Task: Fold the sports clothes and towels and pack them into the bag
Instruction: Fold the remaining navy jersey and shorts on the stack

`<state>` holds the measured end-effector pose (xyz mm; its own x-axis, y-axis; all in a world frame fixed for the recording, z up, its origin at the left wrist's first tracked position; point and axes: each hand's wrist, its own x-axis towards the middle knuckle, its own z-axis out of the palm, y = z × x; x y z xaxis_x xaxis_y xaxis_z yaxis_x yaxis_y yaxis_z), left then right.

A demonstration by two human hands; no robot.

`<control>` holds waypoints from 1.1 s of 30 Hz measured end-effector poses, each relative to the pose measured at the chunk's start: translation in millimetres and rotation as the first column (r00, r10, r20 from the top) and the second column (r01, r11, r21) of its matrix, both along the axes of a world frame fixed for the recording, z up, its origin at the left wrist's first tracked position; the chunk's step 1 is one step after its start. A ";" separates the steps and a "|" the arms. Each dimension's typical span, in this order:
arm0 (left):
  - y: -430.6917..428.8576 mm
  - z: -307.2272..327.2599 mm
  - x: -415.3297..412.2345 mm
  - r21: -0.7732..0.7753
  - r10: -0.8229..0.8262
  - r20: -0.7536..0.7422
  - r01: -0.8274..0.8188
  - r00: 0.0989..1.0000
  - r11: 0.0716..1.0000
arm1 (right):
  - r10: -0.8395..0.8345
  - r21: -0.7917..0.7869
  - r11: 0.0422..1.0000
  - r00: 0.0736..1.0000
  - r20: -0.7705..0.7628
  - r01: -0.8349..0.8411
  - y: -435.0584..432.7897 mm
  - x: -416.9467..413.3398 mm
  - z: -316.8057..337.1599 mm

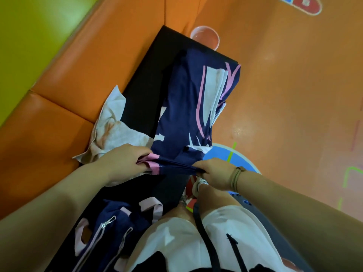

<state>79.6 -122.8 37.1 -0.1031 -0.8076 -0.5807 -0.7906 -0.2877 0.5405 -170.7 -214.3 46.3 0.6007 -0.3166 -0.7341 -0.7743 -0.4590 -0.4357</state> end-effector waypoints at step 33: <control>-371.1 -138.1 13.8 -0.190 0.244 0.139 -0.216 0.960 0.958 | -0.306 -0.325 0.897 0.951 0.036 0.300 -336.2 41.0 -163.6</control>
